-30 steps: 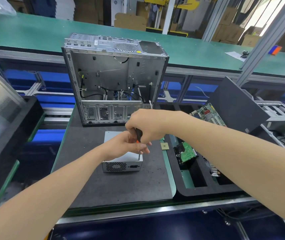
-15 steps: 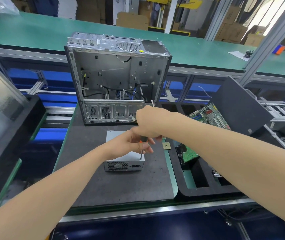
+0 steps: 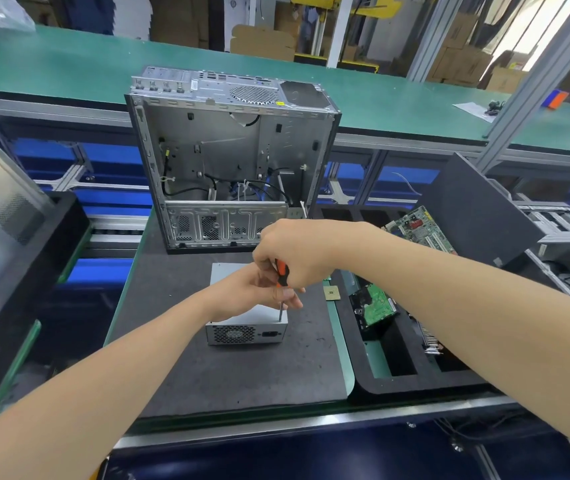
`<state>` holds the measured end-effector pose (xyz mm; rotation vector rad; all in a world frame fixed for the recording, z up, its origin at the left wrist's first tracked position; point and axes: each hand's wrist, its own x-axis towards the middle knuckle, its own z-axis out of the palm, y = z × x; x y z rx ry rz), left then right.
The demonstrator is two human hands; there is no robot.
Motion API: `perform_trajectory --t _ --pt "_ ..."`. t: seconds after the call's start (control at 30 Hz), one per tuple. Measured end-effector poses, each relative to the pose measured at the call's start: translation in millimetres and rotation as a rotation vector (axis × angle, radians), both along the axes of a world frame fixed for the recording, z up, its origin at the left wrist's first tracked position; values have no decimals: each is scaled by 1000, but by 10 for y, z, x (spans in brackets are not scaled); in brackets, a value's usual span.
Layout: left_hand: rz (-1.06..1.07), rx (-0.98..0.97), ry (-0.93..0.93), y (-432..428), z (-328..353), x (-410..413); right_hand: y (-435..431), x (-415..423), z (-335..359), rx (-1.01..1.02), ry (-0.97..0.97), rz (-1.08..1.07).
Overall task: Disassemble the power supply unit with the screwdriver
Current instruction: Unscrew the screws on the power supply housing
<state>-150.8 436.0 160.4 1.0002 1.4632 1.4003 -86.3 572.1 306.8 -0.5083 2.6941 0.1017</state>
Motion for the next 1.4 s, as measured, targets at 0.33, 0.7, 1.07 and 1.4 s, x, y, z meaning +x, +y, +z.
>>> perform_trajectory --t 0.33,0.7,1.07,1.4 --pt "12 28 112 -9 -79 -29 -105 30 -65 -74 100 -404" --pt "206 -253 816 -16 -532 108 44 66 27 8 -63 -89" --pt "110 -382 880 75 -489 29 178 103 128 -65 7 -140" --pt "84 -316 840 42 -471 9 266 105 170 -25 -2 -143"
